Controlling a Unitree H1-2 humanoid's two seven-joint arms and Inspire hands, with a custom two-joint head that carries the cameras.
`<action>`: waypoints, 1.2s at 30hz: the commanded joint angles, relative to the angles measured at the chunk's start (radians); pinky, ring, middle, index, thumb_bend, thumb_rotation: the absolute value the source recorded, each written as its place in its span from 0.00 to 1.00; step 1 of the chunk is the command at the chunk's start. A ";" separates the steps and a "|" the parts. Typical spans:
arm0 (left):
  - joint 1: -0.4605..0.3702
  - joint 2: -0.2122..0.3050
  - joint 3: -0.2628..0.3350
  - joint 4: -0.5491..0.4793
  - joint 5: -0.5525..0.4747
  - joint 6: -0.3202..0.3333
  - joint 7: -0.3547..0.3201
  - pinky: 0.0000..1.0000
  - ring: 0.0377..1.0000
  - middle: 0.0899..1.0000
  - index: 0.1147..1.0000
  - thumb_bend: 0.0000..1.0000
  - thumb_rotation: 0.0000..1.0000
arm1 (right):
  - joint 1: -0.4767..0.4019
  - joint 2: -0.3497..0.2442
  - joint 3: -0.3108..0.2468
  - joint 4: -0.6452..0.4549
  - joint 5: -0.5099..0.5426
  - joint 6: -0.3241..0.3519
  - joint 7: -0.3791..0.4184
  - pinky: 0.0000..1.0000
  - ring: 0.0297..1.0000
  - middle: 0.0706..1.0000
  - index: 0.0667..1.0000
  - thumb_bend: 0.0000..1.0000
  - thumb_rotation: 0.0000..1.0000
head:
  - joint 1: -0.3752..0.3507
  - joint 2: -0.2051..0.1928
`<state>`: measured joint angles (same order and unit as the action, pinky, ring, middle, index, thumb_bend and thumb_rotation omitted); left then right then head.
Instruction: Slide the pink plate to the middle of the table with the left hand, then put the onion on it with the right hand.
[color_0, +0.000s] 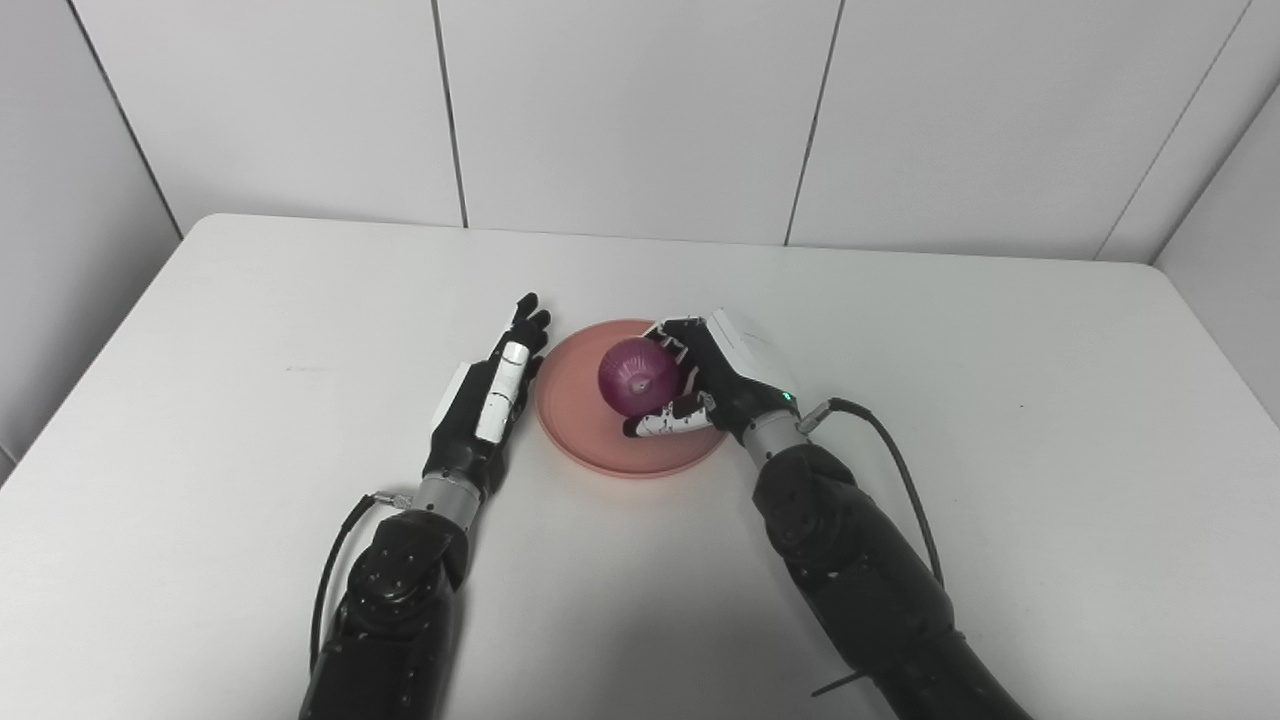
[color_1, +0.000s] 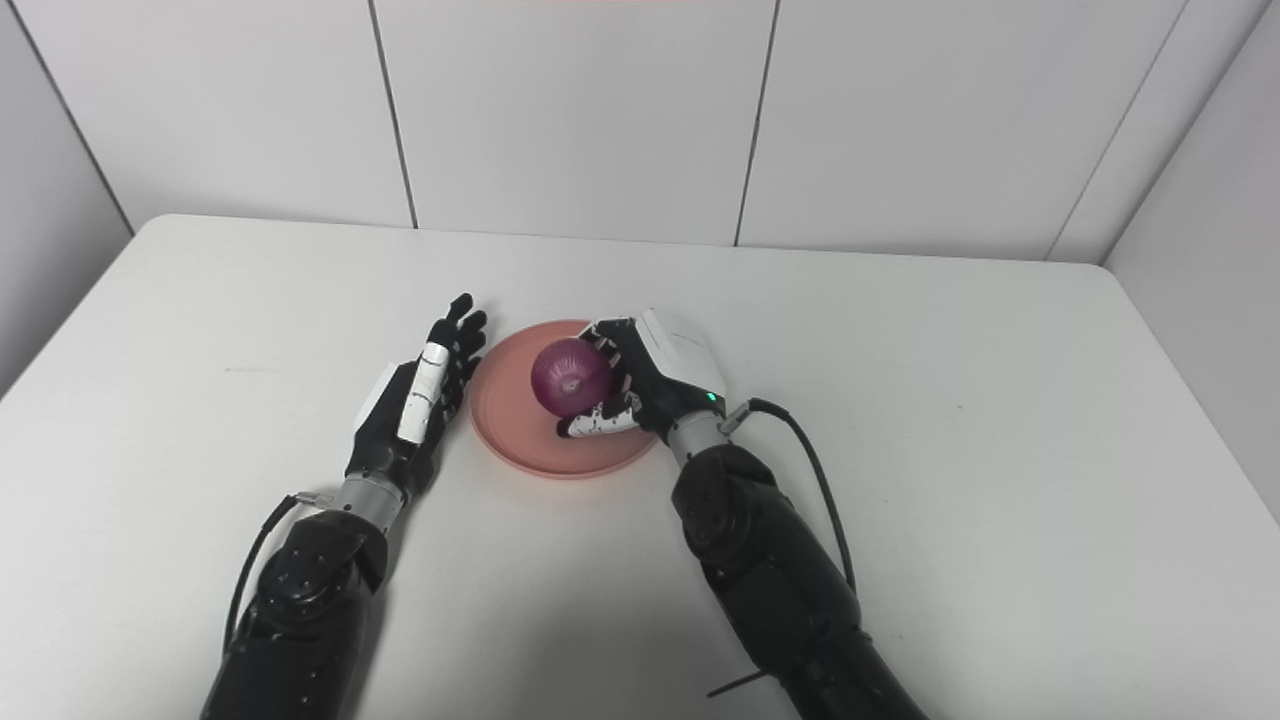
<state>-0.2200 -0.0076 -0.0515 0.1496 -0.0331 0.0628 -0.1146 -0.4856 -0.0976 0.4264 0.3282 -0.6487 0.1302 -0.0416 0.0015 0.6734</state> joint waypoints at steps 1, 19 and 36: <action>-0.035 -0.004 -0.001 -0.038 0.008 -0.006 0.012 1.00 1.00 0.98 0.98 0.72 1.00 | -0.046 -0.011 0.013 -0.004 -0.017 -0.053 0.003 0.66 0.67 0.67 0.62 0.64 0.11 | -0.001 -0.001; -0.039 0.008 0.008 -0.023 -0.006 -0.012 0.001 1.00 1.00 0.98 0.98 0.71 1.00 | 0.014 -0.015 0.002 -0.176 -0.060 -0.109 -0.078 0.95 0.96 0.97 0.93 0.80 0.47 | -0.017 -0.012; -0.044 0.017 0.007 0.005 -0.001 -0.029 0.001 1.00 1.00 0.99 0.98 0.72 1.00 | 0.160 -0.053 -0.182 -0.292 0.200 -0.155 -0.011 0.91 0.98 1.00 1.00 0.71 0.79 | -0.016 -0.031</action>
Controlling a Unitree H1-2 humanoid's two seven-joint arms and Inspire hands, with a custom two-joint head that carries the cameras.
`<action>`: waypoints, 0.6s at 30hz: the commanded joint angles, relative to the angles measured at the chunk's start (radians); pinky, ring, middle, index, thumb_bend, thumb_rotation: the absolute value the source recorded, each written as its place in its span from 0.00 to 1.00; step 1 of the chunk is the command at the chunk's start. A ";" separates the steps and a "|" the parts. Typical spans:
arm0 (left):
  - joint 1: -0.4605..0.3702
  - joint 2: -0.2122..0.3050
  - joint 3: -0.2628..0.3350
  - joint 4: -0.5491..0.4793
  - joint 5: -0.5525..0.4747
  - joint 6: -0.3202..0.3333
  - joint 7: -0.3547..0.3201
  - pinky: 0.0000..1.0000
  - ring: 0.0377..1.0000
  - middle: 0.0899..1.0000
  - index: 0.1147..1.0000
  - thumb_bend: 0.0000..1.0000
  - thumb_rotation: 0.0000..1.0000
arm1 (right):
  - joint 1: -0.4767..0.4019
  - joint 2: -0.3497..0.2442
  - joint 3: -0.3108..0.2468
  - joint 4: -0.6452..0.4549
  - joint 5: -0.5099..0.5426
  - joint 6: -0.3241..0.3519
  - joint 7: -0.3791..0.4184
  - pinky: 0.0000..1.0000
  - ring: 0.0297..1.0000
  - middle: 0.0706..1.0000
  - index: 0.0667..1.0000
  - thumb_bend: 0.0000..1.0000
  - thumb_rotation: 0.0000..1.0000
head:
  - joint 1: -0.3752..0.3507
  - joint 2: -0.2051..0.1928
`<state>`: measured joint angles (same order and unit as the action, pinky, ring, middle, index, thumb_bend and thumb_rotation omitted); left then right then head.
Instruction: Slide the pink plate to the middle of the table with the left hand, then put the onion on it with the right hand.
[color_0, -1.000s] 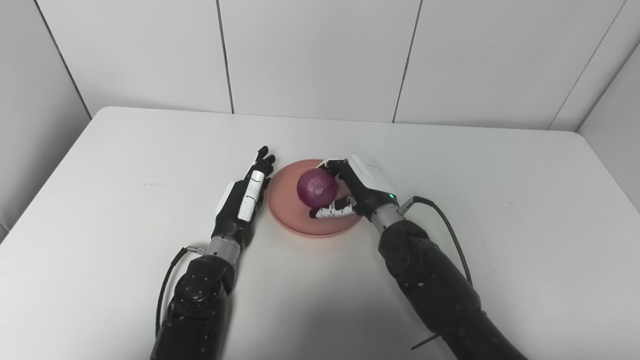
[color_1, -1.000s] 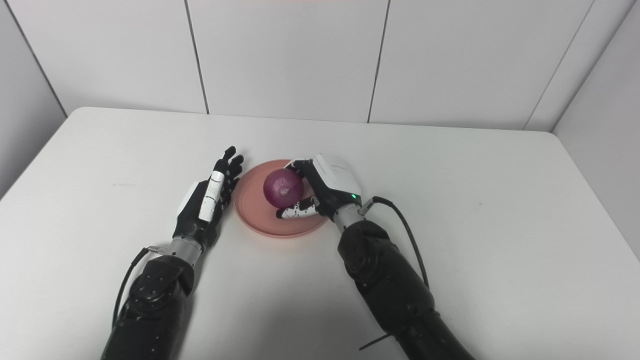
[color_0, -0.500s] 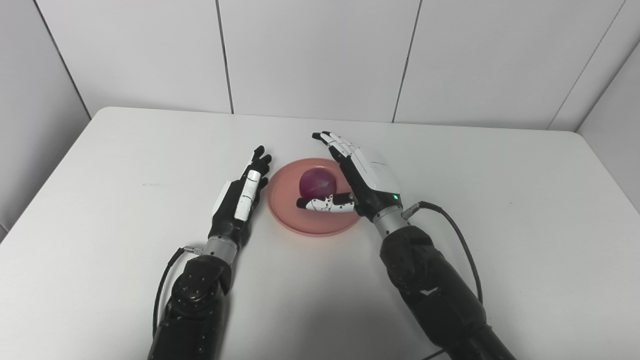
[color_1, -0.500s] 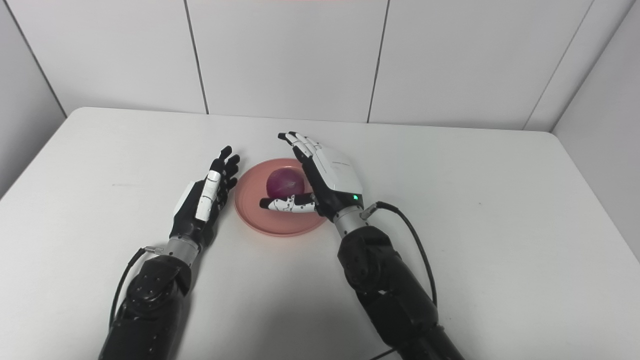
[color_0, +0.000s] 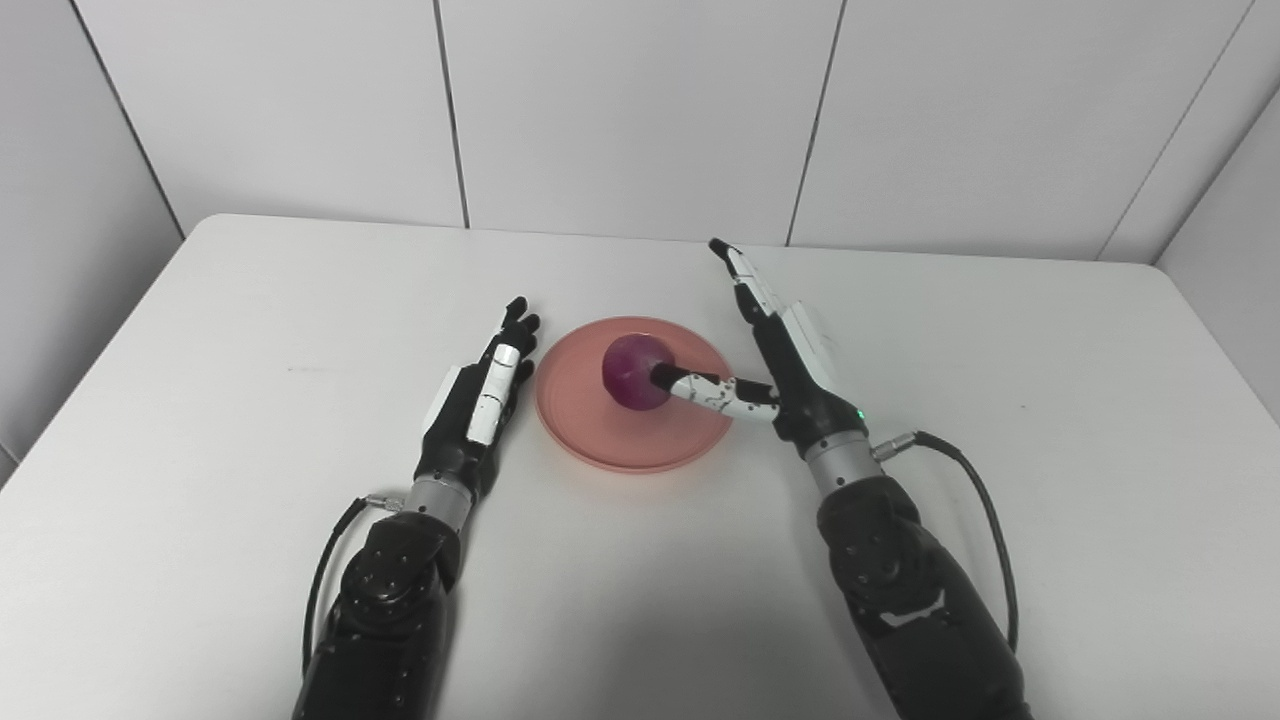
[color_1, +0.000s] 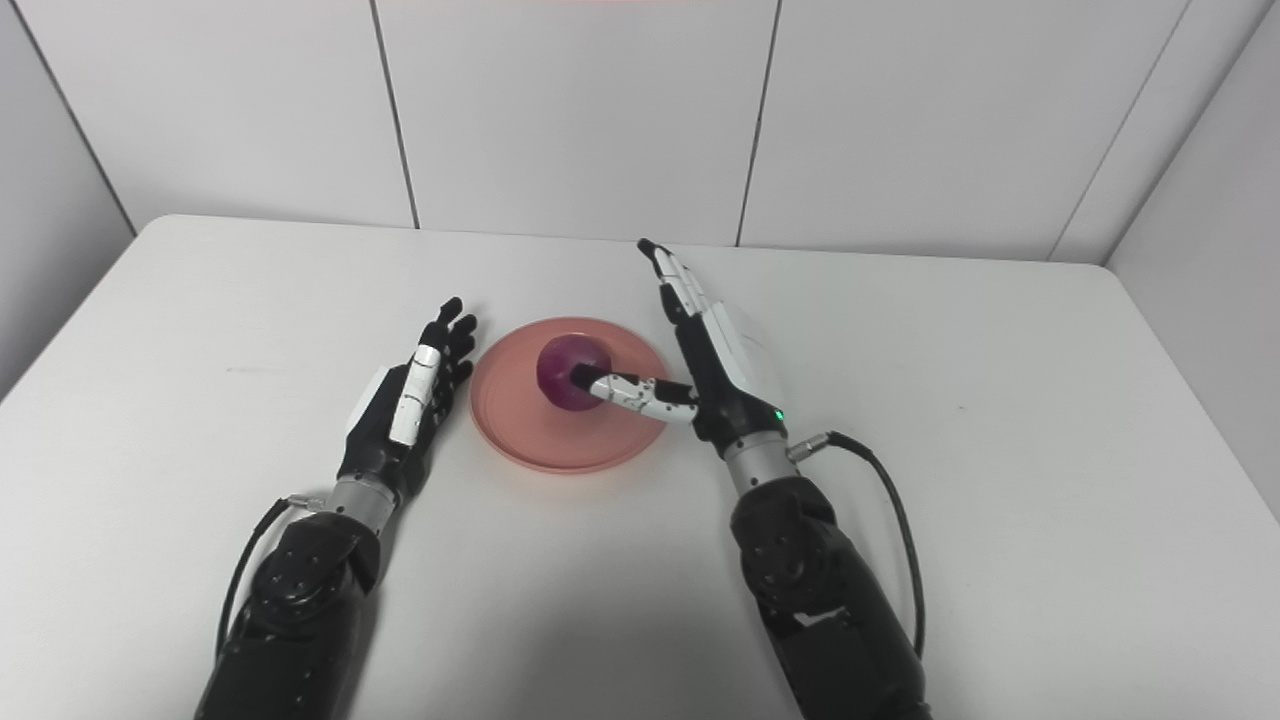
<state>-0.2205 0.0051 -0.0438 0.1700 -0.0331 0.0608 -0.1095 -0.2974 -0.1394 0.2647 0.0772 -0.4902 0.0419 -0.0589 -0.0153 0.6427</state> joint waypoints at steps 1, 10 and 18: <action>-0.043 0.005 -0.001 -0.015 -0.001 -0.028 -0.004 1.00 1.00 0.99 0.98 0.72 1.00 | -0.023 -0.013 -0.028 -0.040 0.059 -0.074 0.013 0.91 0.98 1.00 1.00 0.69 0.82 | 0.004 -0.003; -0.040 0.009 -0.002 -0.011 0.005 -0.041 0.002 1.00 1.00 0.98 0.98 0.71 1.00 | 0.022 -0.014 -0.101 -0.018 0.232 -0.112 0.061 0.94 0.98 0.98 0.98 0.69 1.00 | 0.003 -0.008; -0.038 0.013 0.001 0.000 0.004 -0.062 0.002 1.00 1.00 0.98 0.98 0.70 1.00 | 0.043 -0.015 -0.119 -0.016 0.266 -0.103 0.084 0.94 0.98 0.99 0.98 0.78 1.00 | 0.005 -0.016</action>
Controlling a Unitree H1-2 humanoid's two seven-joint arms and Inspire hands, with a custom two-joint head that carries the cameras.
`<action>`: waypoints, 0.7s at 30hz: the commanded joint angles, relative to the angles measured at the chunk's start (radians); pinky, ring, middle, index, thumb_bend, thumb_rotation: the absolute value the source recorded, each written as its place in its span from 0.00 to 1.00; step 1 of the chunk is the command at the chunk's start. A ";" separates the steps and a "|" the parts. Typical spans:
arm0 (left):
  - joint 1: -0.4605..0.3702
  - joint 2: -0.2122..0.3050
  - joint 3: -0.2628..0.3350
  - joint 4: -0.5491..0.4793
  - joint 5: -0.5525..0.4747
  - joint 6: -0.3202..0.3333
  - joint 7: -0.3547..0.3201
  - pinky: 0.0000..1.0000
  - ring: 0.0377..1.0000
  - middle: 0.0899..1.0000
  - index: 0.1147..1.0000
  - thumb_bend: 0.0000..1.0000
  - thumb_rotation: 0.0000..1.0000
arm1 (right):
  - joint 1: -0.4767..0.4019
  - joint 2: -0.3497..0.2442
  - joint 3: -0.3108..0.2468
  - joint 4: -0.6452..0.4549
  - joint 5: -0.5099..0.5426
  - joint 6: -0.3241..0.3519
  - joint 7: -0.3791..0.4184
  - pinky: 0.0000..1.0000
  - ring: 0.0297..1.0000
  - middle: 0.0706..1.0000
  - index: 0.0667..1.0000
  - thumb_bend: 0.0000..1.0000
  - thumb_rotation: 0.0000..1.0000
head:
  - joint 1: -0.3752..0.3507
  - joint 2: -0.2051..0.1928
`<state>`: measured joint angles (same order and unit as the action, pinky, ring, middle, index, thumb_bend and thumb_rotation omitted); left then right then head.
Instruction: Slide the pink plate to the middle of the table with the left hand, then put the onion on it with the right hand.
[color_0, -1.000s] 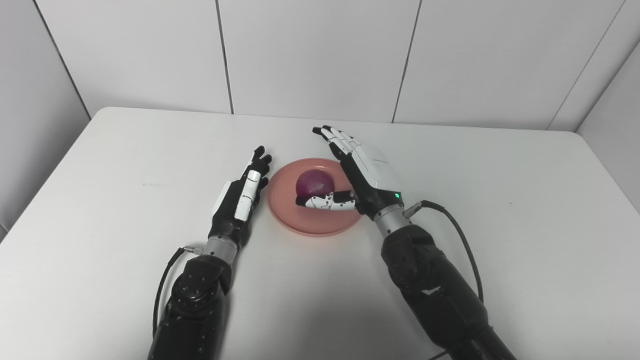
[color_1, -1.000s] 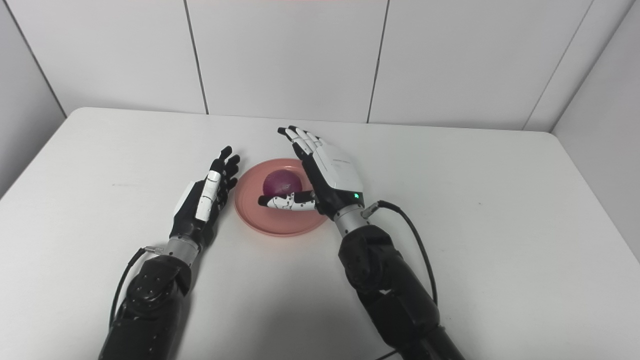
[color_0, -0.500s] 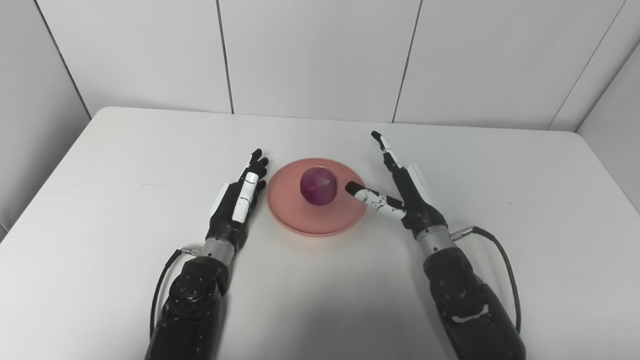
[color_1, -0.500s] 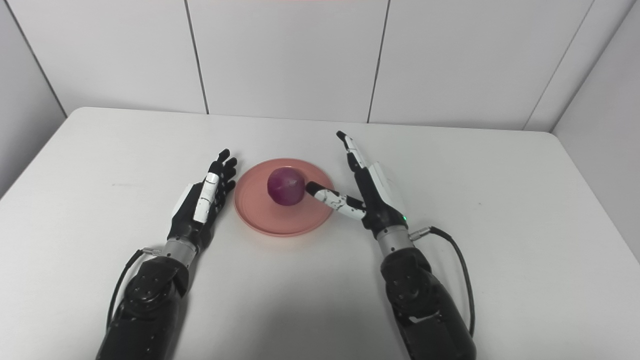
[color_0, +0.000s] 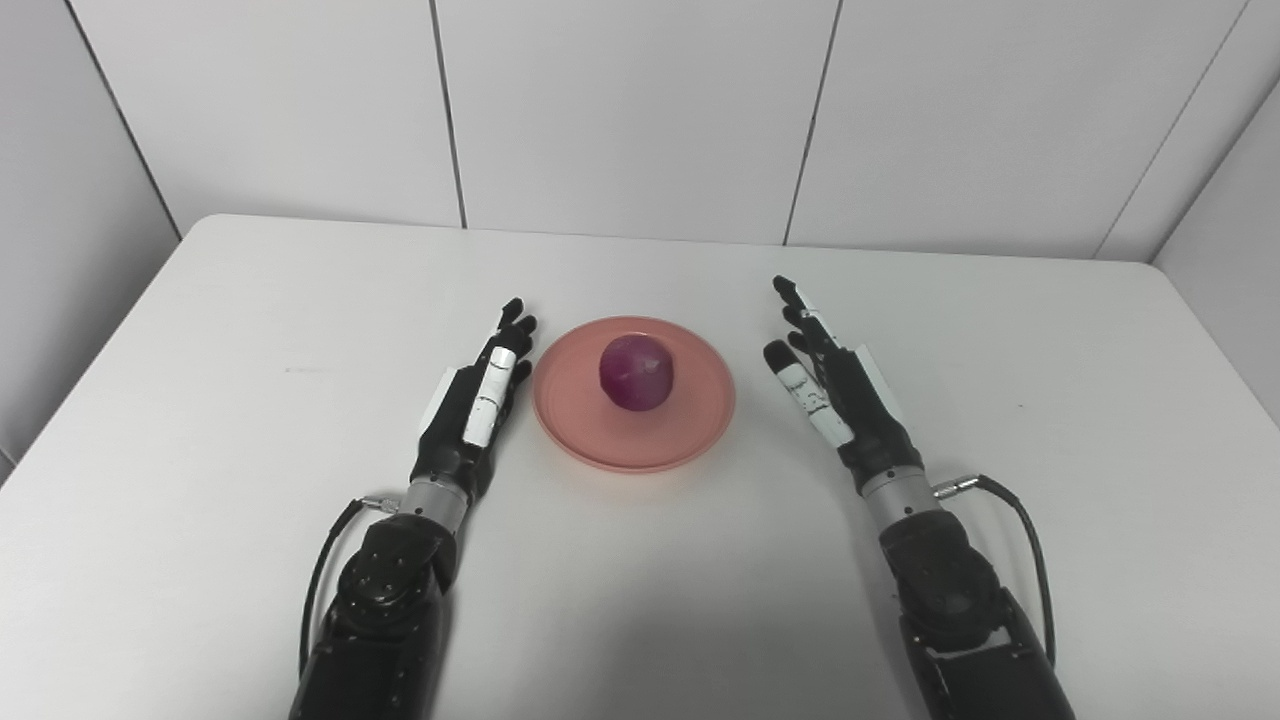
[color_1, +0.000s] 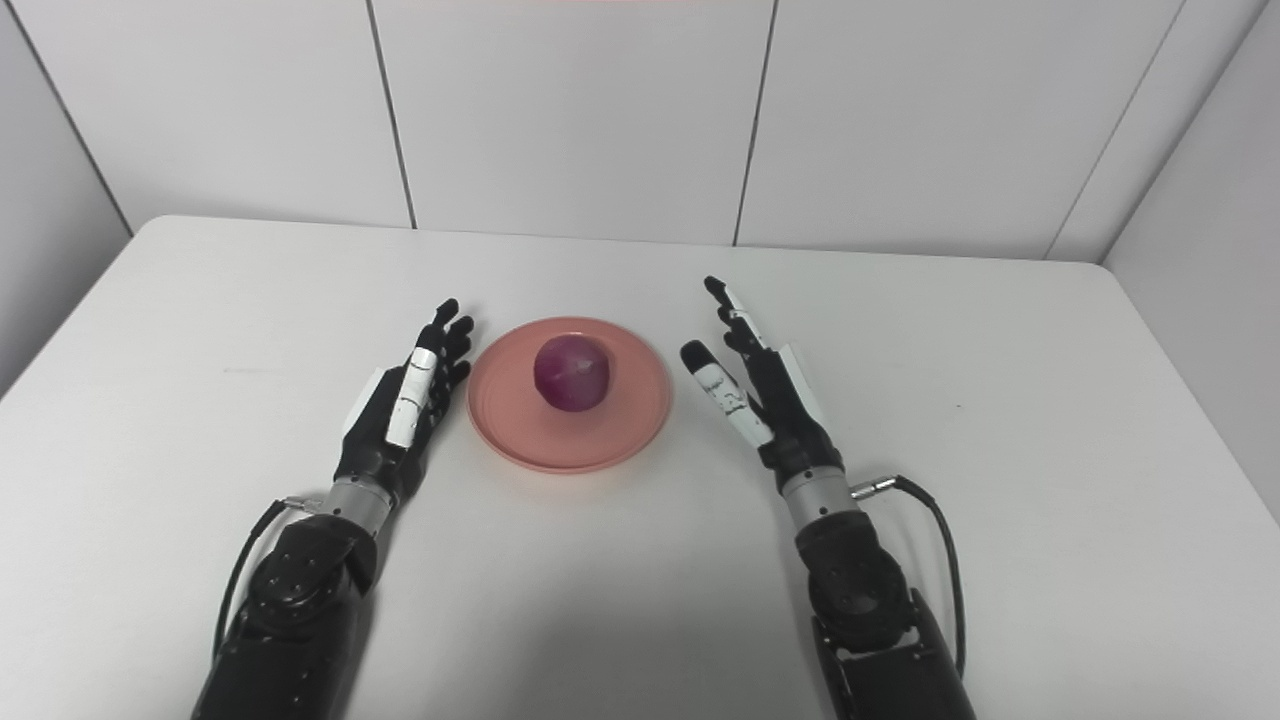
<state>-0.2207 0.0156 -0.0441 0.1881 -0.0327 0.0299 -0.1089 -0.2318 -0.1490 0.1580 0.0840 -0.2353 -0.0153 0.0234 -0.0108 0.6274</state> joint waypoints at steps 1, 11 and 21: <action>-0.036 0.004 0.002 -0.019 0.000 -0.028 0.000 1.00 1.00 0.98 0.98 0.70 1.00 | -0.019 -0.004 -0.014 -0.021 0.013 -0.049 0.002 0.95 0.98 0.99 0.98 0.78 1.00 | 0.001 -0.001; -0.029 0.016 0.014 -0.013 -0.020 -0.035 -0.017 1.00 1.00 0.98 0.99 0.69 1.00 | -0.013 0.013 -0.012 0.012 0.024 -0.131 -0.005 0.95 0.98 0.98 0.97 0.71 1.00 | -0.008 -0.009; -0.028 0.022 0.024 -0.007 -0.032 -0.034 -0.031 1.00 1.00 0.99 0.99 0.69 1.00 | -0.013 0.016 -0.017 0.008 0.037 -0.127 0.007 0.96 0.99 0.99 0.98 0.71 0.99 | -0.012 -0.012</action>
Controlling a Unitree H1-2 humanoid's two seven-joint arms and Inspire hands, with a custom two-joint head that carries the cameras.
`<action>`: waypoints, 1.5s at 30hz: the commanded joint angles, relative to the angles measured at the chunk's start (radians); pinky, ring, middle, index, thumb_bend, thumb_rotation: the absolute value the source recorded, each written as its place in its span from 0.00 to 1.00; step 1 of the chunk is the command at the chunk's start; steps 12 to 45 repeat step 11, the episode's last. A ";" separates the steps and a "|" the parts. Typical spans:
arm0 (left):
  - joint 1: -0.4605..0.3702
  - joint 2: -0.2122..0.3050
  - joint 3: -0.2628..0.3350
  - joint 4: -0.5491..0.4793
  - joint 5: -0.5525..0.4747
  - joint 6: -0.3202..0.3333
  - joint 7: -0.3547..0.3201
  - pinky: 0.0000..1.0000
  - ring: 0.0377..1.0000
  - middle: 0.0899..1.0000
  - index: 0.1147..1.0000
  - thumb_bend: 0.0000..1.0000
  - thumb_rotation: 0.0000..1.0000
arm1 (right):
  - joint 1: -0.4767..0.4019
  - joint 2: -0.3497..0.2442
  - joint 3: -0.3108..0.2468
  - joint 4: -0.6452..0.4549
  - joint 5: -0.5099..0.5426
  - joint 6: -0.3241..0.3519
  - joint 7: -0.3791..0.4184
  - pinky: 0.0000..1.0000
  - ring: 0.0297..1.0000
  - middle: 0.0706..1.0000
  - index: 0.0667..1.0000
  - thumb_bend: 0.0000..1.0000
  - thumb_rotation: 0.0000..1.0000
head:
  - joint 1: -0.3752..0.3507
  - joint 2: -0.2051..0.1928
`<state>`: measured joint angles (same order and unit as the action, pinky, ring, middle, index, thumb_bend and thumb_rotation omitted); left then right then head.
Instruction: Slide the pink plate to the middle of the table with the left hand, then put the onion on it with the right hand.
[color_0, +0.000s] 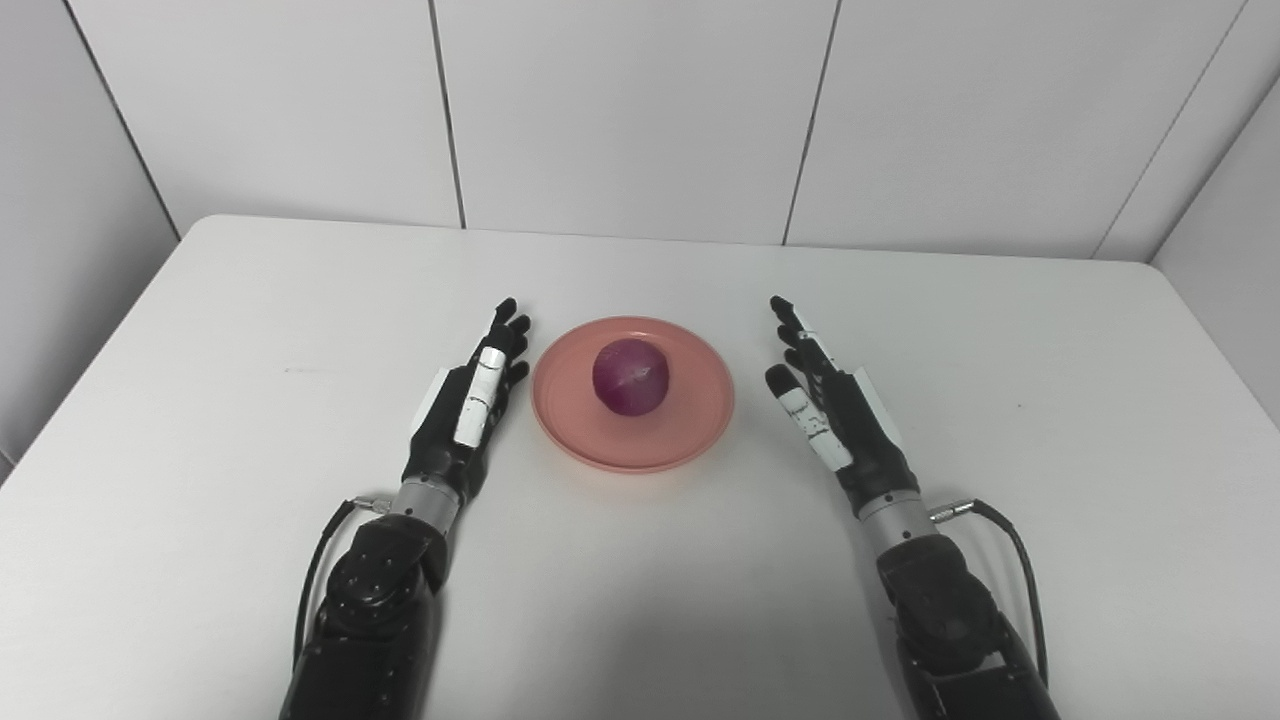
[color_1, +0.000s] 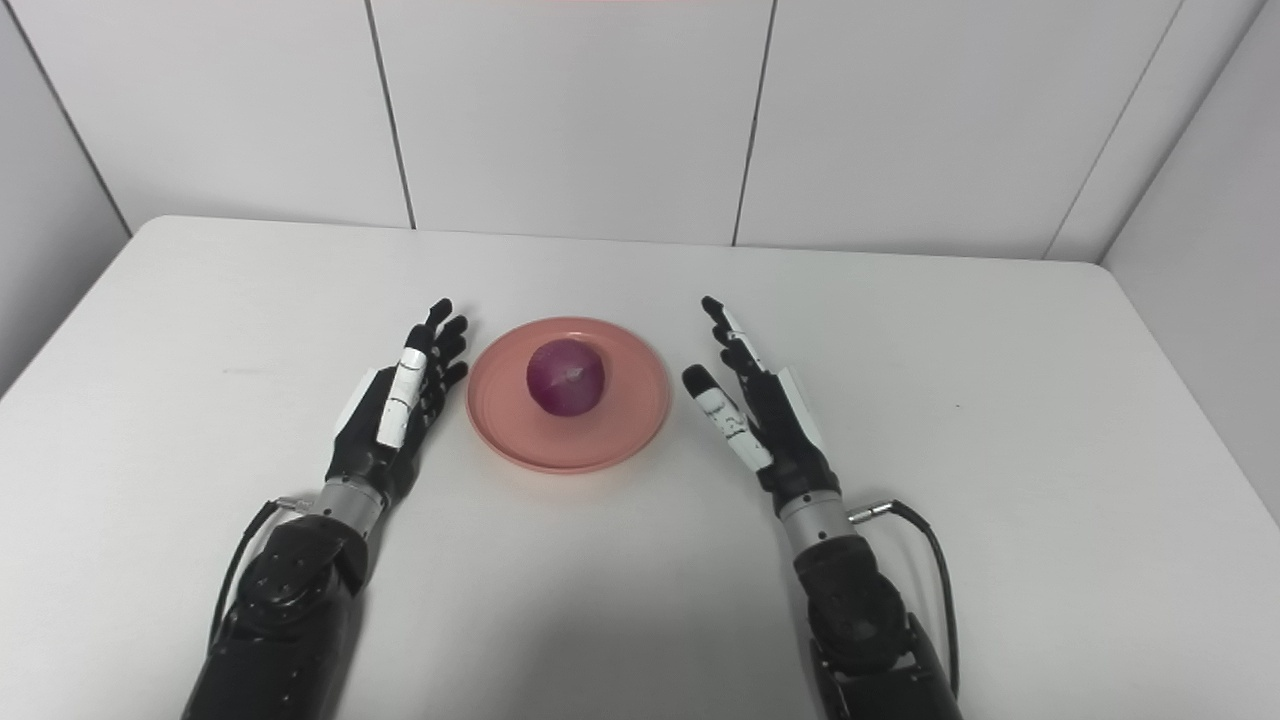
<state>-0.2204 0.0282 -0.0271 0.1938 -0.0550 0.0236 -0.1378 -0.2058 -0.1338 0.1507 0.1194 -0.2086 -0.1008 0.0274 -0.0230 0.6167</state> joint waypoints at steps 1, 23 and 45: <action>-0.028 0.010 0.006 -0.014 -0.009 -0.024 -0.003 1.00 1.00 0.99 0.99 0.69 1.00 | -0.039 0.002 -0.011 -0.029 0.012 -0.038 0.005 0.96 0.99 0.99 0.98 0.71 0.99 | 0.001 -0.001; -0.025 0.014 0.004 -0.013 -0.007 -0.037 -0.006 1.00 1.00 0.99 1.00 0.69 1.00 | -0.045 0.006 -0.013 -0.033 0.003 -0.016 0.005 0.97 0.99 0.99 0.98 0.72 1.00 | 0.001 -0.002; -0.025 0.014 0.004 -0.013 -0.007 -0.037 -0.006 1.00 1.00 0.99 1.00 0.69 1.00 | -0.045 0.006 -0.013 -0.033 0.003 -0.016 0.005 0.97 0.99 0.99 0.98 0.72 1.00 | 0.001 -0.002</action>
